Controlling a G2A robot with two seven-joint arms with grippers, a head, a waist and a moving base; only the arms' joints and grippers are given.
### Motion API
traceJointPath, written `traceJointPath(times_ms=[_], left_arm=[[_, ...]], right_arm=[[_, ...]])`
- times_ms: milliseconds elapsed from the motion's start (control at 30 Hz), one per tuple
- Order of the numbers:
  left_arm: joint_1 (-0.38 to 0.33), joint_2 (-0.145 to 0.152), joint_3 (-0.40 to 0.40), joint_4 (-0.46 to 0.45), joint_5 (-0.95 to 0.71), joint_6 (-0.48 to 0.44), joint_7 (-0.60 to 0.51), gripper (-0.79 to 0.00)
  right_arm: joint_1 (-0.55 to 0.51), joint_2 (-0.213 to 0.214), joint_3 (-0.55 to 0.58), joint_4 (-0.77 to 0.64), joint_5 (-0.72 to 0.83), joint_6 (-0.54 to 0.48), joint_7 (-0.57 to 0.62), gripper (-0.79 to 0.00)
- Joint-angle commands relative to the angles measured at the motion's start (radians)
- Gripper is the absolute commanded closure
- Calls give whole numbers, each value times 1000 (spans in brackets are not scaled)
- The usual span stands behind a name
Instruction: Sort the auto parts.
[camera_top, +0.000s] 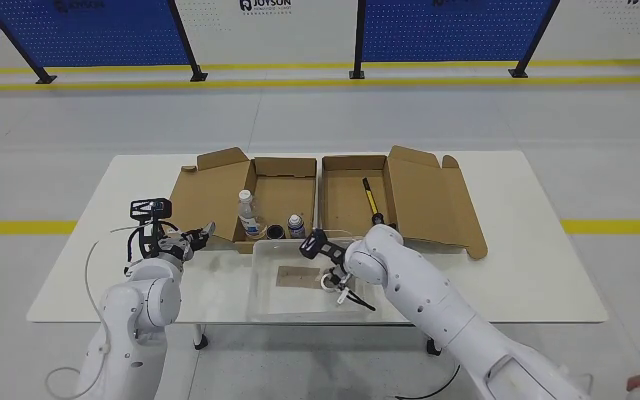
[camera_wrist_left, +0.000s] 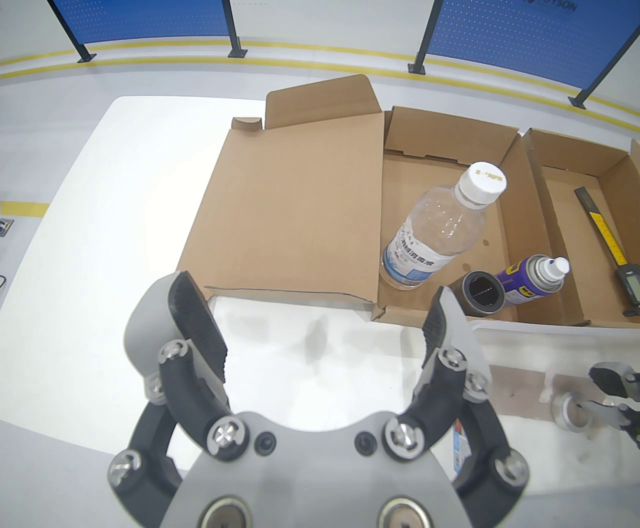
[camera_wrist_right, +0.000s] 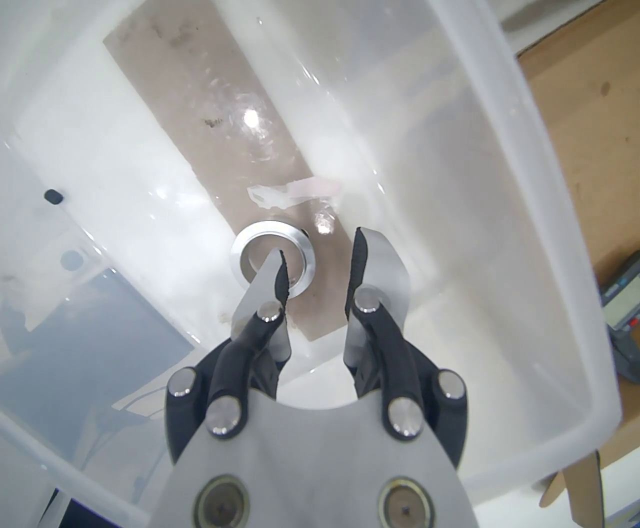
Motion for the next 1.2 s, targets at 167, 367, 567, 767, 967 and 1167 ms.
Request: traceJointPath(times_ms=[167,367,567,767,967,1167], left_arm=[[0,0,0,0,0,0,0,-785],[0,0,0,0,0,0,0,-785],[0,0,0,0,0,0,0,-785],[0,0,0,0,0,0,0,-785],[0,0,0,0,0,0,0,-785],[0,0,0,0,0,0,0,-785]], right_arm=[[18,-13,-19,42,0,-27,5,-311],[34,-27,-41,70,-5,-42,18,-323],[52,-43,-60,104,0,-58,28,-329],[73,-58,-71,142,4,-63,20,-311],[89,-73,-80,178,12,-73,16,-231],[101,-84,-85,204,19,-80,12,0]])
